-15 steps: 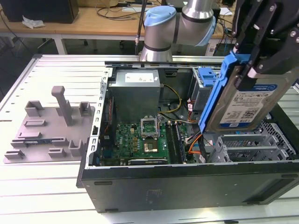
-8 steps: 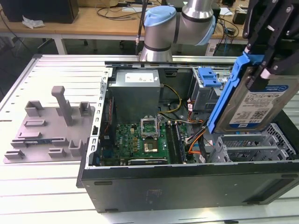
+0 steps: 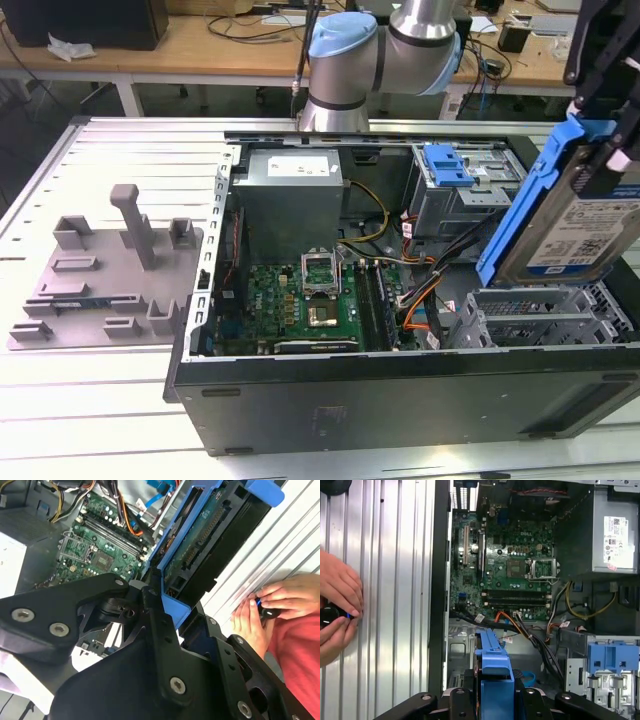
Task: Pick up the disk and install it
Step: 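Insert the disk into the insertion slot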
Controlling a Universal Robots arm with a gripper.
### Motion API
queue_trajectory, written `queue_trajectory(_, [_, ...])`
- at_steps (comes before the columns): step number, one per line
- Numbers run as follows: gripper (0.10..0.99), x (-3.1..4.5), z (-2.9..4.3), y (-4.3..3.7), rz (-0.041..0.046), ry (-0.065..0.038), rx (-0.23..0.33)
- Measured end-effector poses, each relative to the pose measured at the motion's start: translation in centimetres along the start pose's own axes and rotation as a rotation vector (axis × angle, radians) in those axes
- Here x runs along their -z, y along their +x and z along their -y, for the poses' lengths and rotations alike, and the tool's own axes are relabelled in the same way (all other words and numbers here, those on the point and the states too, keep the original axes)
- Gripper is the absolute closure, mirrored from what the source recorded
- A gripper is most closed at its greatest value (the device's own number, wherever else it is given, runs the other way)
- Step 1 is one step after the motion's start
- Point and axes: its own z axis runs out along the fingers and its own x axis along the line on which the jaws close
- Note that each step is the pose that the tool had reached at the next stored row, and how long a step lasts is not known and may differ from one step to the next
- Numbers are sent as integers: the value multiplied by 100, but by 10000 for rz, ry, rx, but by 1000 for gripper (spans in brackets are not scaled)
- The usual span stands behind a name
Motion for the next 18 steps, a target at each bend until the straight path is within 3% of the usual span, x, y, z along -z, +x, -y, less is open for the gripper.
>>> queue_trajectory(8, [718, -1, 61, 5, 53, 1, -1])
queue_trajectory(18, [718, -1, 66, 8, 57, 2, -11])
